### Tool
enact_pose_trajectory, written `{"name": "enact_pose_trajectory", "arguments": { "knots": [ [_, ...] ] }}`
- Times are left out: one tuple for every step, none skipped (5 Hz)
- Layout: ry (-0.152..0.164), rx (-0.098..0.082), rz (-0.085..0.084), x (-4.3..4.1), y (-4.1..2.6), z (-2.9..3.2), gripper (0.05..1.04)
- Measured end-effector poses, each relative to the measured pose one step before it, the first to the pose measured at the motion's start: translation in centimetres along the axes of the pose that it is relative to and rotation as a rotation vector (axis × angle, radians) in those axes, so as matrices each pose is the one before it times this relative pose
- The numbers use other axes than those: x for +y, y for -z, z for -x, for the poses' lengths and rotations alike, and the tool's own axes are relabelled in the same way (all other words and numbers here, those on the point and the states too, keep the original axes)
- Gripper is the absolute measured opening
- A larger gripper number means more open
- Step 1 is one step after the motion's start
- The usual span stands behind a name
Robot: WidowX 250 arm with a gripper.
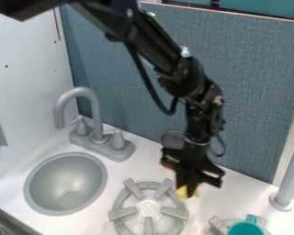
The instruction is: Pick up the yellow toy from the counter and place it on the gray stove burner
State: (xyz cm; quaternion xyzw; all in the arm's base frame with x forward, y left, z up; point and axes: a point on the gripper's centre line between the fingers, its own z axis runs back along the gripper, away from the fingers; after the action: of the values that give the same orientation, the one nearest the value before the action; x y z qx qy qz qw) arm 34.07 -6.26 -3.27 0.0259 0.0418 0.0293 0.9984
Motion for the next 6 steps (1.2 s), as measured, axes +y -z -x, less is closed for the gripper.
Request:
{"name": "enact_pose_trajectory", "arguments": {
  "knots": [
    [-0.0516,0.0655,-0.0484,2.494,1.386,2.072,0.117],
    [-0.0723,-0.0005,0.0019,2.947,1.456,0.353,0.117],
    [-0.0438,-0.016,0.0385,1.626,0.654,-0.322,0.117],
    [0.0125,0.0265,0.0152,-0.285,0.663,0.165,0.117],
    [0.0214,0.0362,0.0203,-0.366,0.819,0.49,0.161],
    [0.0212,0.0324,0.0146,-0.308,-0.173,0.102,0.407]
  ]
}}
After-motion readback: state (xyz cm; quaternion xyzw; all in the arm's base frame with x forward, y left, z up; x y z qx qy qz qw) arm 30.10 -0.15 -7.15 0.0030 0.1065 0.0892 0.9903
